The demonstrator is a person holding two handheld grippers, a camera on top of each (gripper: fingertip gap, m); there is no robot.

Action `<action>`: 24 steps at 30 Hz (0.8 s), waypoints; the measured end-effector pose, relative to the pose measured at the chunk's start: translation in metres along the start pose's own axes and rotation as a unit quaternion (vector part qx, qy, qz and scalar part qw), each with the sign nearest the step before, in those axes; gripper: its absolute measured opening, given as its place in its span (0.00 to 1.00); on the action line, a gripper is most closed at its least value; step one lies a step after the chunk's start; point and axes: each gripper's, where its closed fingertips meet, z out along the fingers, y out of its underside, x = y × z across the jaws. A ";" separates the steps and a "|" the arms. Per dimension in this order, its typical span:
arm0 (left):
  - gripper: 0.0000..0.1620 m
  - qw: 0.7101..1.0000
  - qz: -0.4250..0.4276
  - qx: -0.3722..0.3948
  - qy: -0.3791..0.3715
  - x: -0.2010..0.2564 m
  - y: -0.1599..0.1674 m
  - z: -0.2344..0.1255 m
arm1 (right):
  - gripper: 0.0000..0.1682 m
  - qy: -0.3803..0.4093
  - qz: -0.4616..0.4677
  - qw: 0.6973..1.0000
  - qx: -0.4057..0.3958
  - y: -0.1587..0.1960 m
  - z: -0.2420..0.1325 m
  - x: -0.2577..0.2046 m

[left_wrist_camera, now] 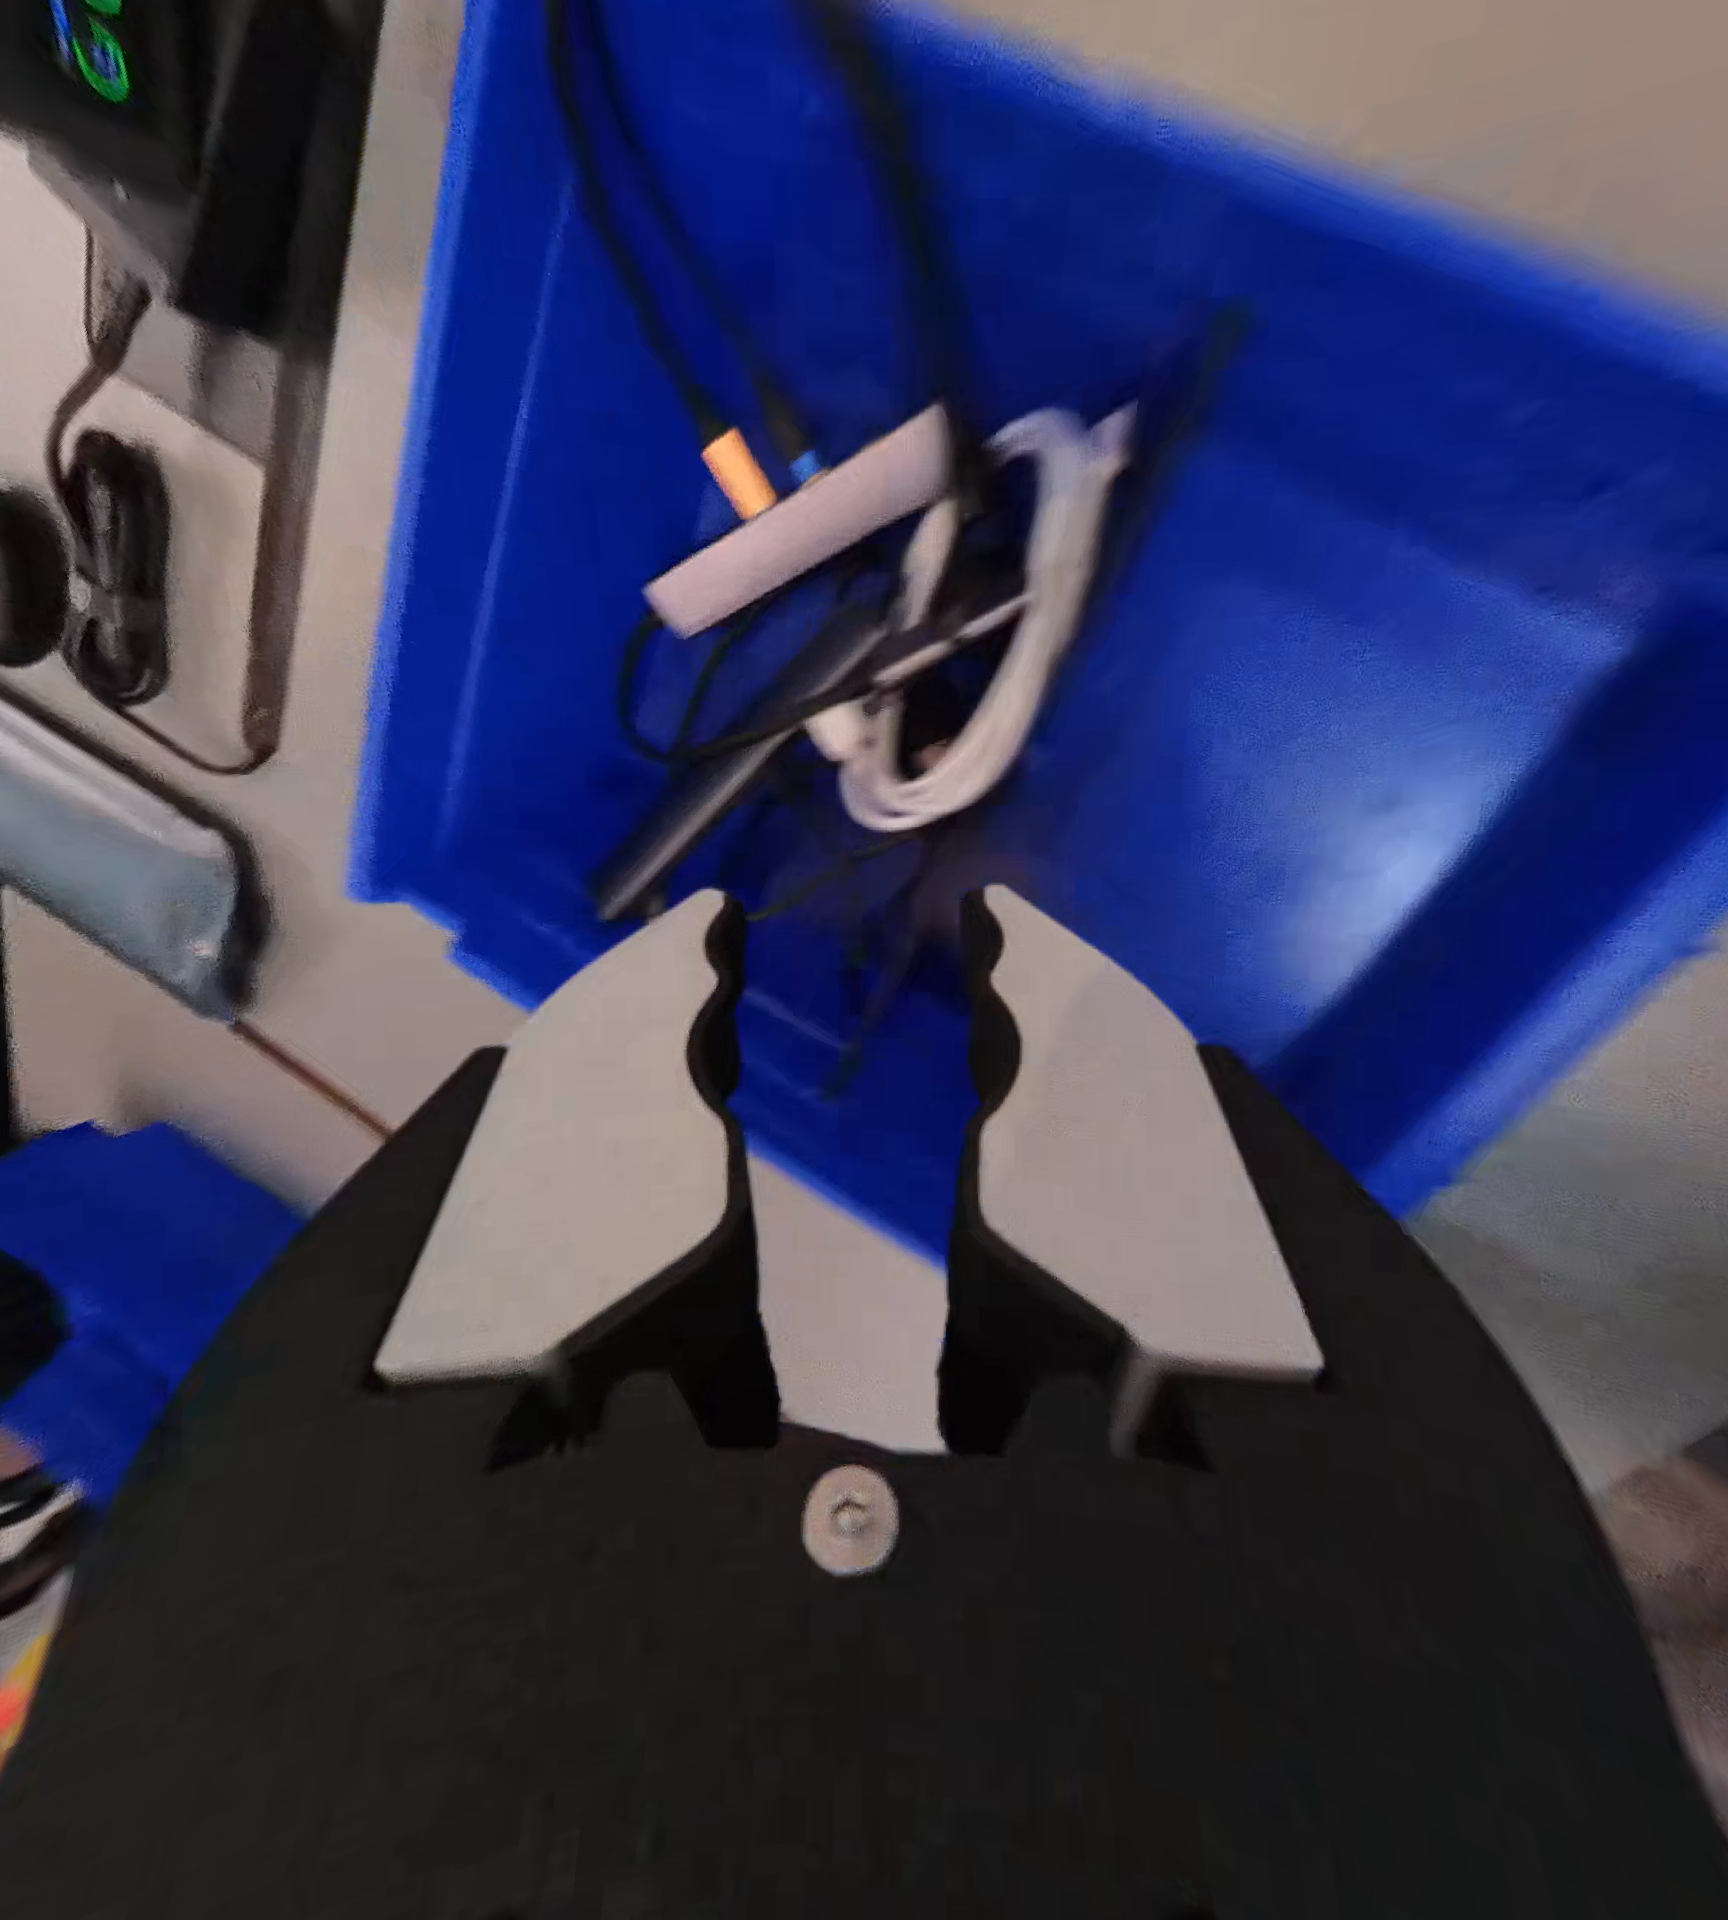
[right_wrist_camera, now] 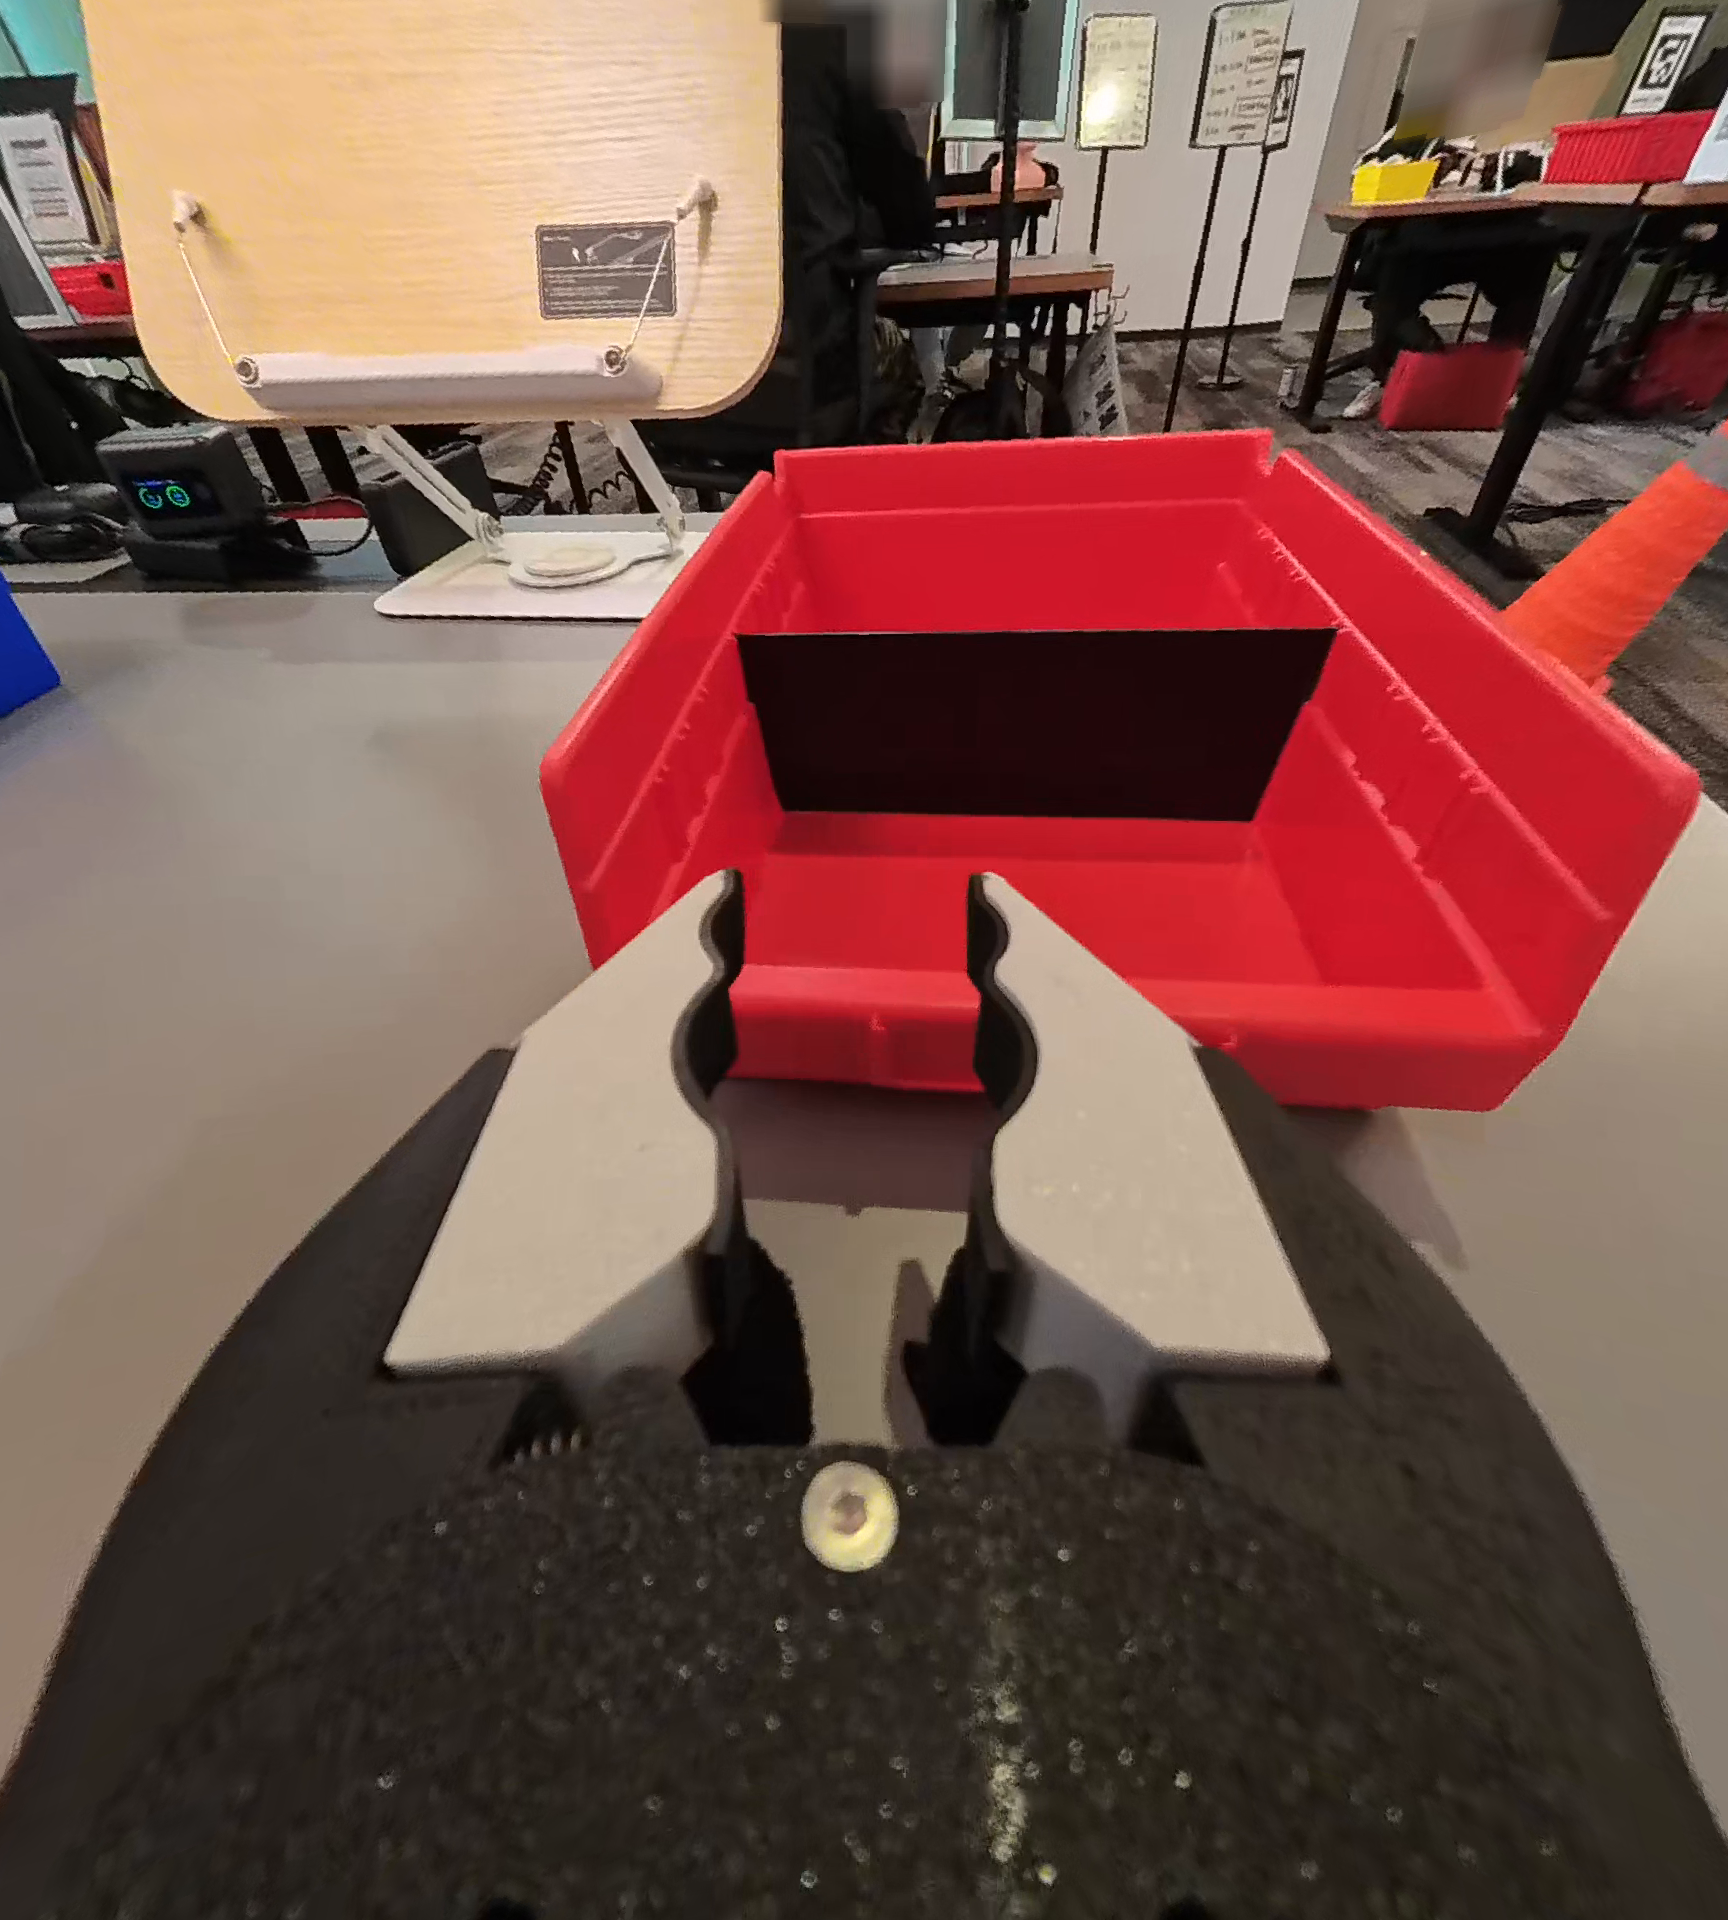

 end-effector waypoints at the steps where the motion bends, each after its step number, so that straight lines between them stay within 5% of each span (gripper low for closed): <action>1: 0.25 1.000 0.012 -0.028 0.000 -0.019 0.004 0.010 | 0.25 -0.001 -0.002 1.000 0.001 0.000 0.000 0.000; 9: 0.20 0.965 0.075 -0.149 0.201 -0.043 0.017 0.070 | 0.24 -0.023 0.037 0.999 0.010 -0.001 0.001 0.003; 16: 0.23 0.936 0.131 -0.249 0.210 -0.047 0.038 0.110 | 0.24 -0.029 0.053 0.998 0.011 0.000 0.002 0.007; 24: 0.17 0.941 0.191 -0.215 0.177 -0.050 0.036 0.097 | 0.22 -0.044 0.040 0.998 0.005 0.002 0.005 -0.001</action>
